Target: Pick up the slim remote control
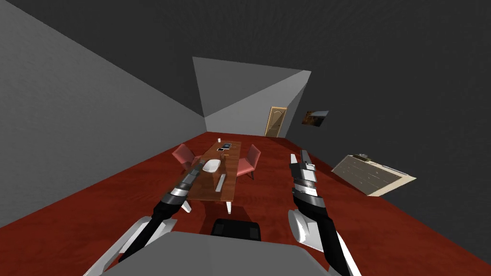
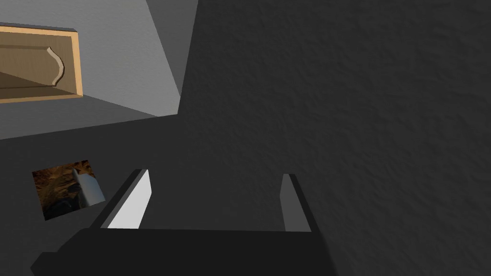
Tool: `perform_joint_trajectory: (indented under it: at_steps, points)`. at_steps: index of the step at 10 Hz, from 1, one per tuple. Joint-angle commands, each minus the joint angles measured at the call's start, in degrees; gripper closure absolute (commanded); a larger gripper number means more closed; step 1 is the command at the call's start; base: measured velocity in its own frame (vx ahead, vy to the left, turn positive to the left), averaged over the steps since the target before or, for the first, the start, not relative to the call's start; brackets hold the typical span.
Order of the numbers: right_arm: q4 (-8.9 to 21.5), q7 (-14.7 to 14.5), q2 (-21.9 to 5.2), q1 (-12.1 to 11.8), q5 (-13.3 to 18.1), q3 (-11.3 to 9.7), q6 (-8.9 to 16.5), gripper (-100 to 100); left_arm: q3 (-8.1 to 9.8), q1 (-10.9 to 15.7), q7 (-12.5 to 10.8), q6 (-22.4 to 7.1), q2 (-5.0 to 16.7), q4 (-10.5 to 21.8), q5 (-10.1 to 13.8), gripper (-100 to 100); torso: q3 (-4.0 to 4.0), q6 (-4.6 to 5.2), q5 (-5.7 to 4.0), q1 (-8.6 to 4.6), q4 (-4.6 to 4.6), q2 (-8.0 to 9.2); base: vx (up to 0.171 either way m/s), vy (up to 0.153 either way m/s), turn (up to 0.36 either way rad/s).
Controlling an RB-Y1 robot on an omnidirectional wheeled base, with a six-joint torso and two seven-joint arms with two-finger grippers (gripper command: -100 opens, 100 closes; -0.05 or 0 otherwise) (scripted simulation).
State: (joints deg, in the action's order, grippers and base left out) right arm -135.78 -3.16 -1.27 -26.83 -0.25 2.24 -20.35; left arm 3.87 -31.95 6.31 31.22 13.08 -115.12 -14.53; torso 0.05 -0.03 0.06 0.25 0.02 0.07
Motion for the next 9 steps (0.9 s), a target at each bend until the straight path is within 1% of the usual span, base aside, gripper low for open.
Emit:
perform_joint_trajectory:
  at_steps: [1, 2, 3, 4, 5, 6, 7, 8, 9]
  points:
    - [0.0, 0.0, 0.0, 0.0, 0.0, 0.0, 0.0, 0, 0.89, -0.53, 2.51, -0.16, 1.5, 2.04, -2.86, -100, 0.0, 0.0, 0.0, 0.0, 0.0, 0.0, -0.041, 0.054, -0.296]
    - [0.0, 0.0, 0.0, 0.01, 0.0, -0.01, 0.0, 0, 0.89, -0.53, 2.51, -0.16, 1.5, 2.04, -3.86, -100, 0.01, 0.04, 0.0, 0.04, 0.0, 0.02, -0.037, 0.048, -0.188]
    - [0.0, 0.0, 0.0, 0.0, 0.0, 0.0, 0.0, 0, 1.63, -0.62, 4.94, -0.22, 2.7, 4.35, -5.84, -100, 0.0, 0.0, 0.0, 0.01, 0.0, 0.0, -0.043, 0.04, -0.341]
    - [0.0, 0.0, 0.0, 0.01, 0.0, -0.01, 0.0, 0, 1.63, -0.62, 4.94, -0.22, 2.7, 4.35, -7.28, -100, 0.0, 0.05, 0.0, 0.0, 0.0, 0.01, -0.042, 0.036, -0.195]
    - [0.0, 0.0, 0.0, 0.0, 0.0, 0.0, 0.0, 0, 2.4, -0.66, 7.24, -0.28, 3.86, 6.68, -9.11, -100, 0.0, 0.0, 0.0, -0.03, 0.0, 0.0, -0.047, 0.039, -0.443]
    - [0.0, 0.0, 0.0, 0.01, 0.0, -0.01, 0.0, 0, 2.4, -0.66, 7.5, -0.28, 3.86, 6.83, -10.77, -100, 0.01, 0.06, -0.01, -0.01, 0.0, 0.02, -0.04, 0.053, -0.202]
    - [0.0, 0.0, 0.0, 0.0, 0.0, 0.0, 0.0, 0, 3.19, -0.64, 9.72, -0.33, 4.99, 9.46, -12.41, -100, -0.01, -0.02, 0.01, 0.04, 0.0, -0.02, -0.041, 0.045, -0.373]
    - [0.0, 0.0, 0.0, 0.01, 0.0, 0.0, 0.0, 0, 3.19, -0.64, 10.17, -0.33, 4.99, 9.46, -14.01, -100, -0.01, 0.04, 0.01, 0.04, 0.0, -0.01, -0.039, 0.042, -0.195]
    - [0.0, 0.0, 0.0, -0.01, 0.0, 0.01, 0.0, 0, 3.19, -0.64, 10.17, -0.33, 4.99, 9.46, -14.54, -100, -0.02, -0.02, 0.01, 0.01, 0.0, -0.04, -0.02, 0.018, 0.037]
